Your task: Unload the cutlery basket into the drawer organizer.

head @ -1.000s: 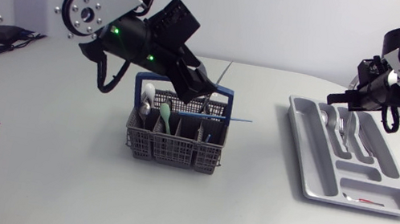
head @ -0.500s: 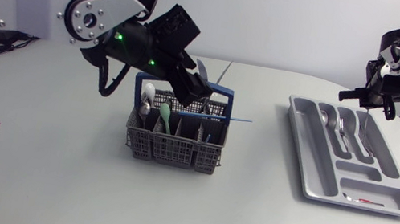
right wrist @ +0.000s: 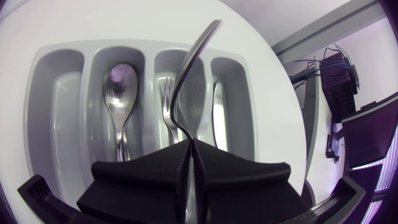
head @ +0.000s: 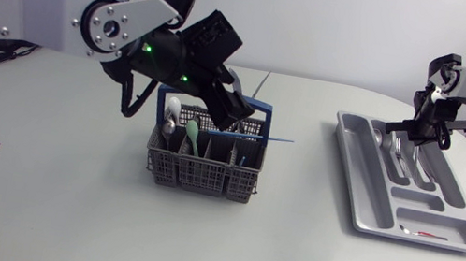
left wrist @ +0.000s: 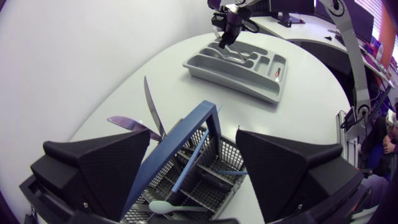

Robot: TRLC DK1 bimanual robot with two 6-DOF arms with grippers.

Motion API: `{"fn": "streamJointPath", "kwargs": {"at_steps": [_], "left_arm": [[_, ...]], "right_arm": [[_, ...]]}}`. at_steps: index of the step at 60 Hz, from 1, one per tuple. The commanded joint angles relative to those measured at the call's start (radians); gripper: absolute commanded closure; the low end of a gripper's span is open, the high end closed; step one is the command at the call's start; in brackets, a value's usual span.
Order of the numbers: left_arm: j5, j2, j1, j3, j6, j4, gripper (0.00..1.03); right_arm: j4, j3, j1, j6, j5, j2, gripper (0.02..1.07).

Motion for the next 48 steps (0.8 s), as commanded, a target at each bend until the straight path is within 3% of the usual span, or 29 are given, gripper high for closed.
{"fn": "streamJointPath", "kwargs": {"at_steps": [1,11,17,23,37,48], "left_arm": [[-0.007,-0.026,-0.012,-0.02,-0.008,-0.009,0.08],[-0.008,-0.033,-0.013,-0.026,-0.008,-0.009,0.08],[-0.008,-0.042,-0.01,-0.034,-0.008,-0.01,0.08],[-0.008,-0.049,-0.009,-0.04,-0.005,-0.01,0.07],[-0.036,-0.068,-0.01,-0.06,0.019,-0.012,0.07],[-0.039,-0.076,-0.022,-0.086,0.05,-0.009,0.07]], "right_arm": [[-0.041,0.066,-0.019,0.043,-0.02,0.06,0.99],[-0.101,0.152,-0.032,0.066,-0.071,0.123,0.77],[-0.101,0.145,-0.029,0.066,-0.076,0.12,0.6],[-0.094,0.127,-0.027,0.068,-0.096,0.096,0.49],[0.077,-0.141,-0.026,0.017,-0.149,-0.177,0.46],[0.317,-0.563,0.01,-0.147,-0.326,-0.521,0.42]]}}
